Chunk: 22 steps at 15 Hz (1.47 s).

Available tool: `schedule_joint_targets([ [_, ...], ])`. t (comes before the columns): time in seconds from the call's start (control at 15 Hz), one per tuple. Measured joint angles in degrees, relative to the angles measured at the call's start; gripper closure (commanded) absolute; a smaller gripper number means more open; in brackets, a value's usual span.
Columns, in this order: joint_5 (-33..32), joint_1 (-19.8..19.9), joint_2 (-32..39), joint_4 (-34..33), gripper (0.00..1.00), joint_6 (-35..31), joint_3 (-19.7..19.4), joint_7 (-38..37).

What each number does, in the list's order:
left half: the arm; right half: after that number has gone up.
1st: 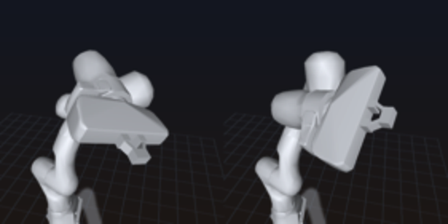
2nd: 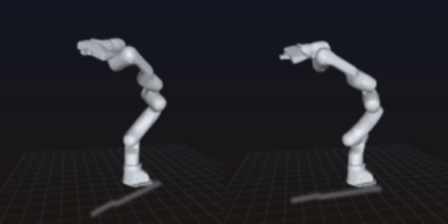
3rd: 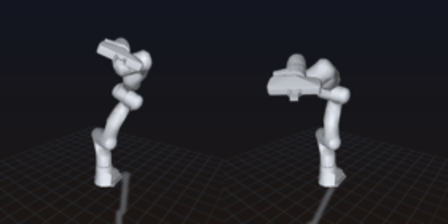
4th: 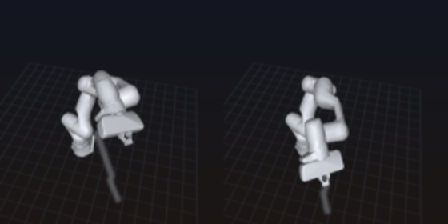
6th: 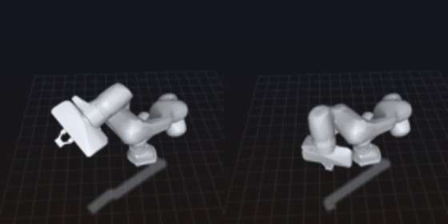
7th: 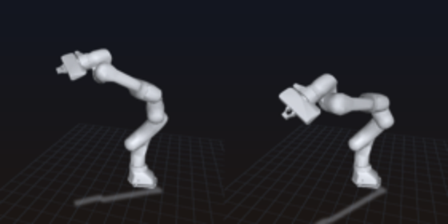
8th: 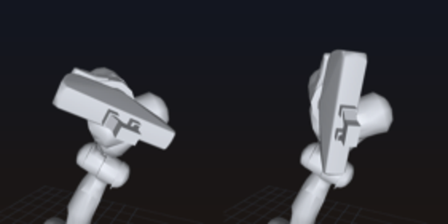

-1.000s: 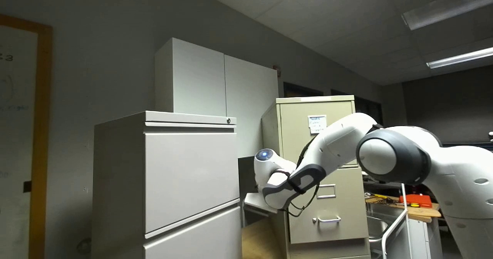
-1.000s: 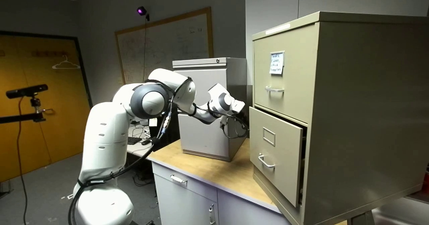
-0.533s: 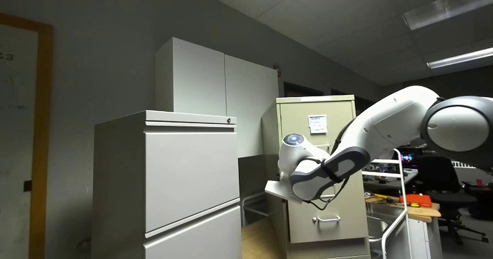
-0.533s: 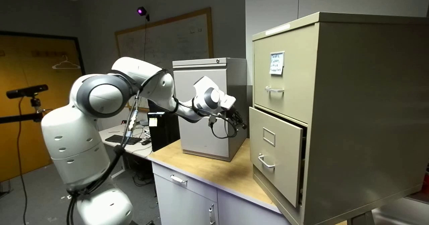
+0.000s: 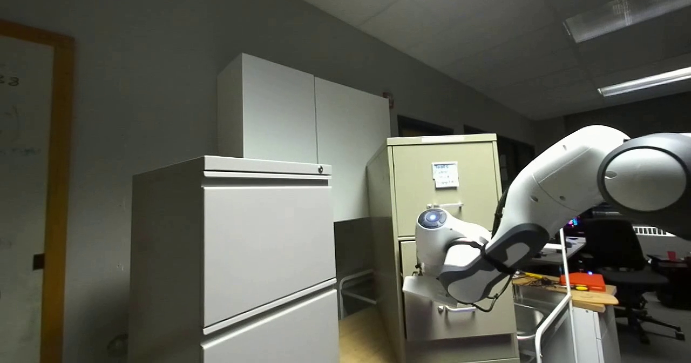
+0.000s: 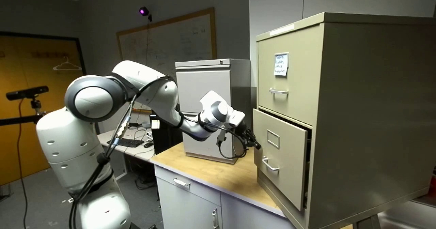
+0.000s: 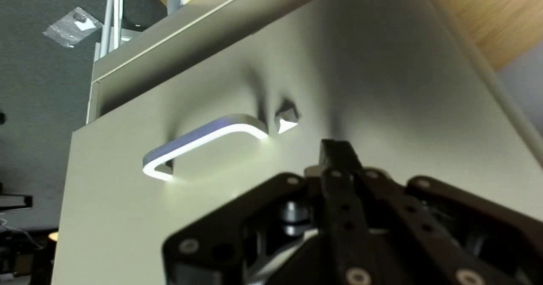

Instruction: Close the bottom drawer

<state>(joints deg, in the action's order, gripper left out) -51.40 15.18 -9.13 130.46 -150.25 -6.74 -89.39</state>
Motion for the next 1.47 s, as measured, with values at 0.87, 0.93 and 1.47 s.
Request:
schedule_joint_targets([
  [0.87,-16.4,-5.2,7.9,-4.2,1.00,9.8,0.1,-29.5],
  [0.93,-17.0,-5.7,8.4,-4.7,1.00,10.9,0.1,-30.9],
  [1.47,-14.2,-8.3,12.1,-8.4,1.00,17.3,0.2,-37.9],
])
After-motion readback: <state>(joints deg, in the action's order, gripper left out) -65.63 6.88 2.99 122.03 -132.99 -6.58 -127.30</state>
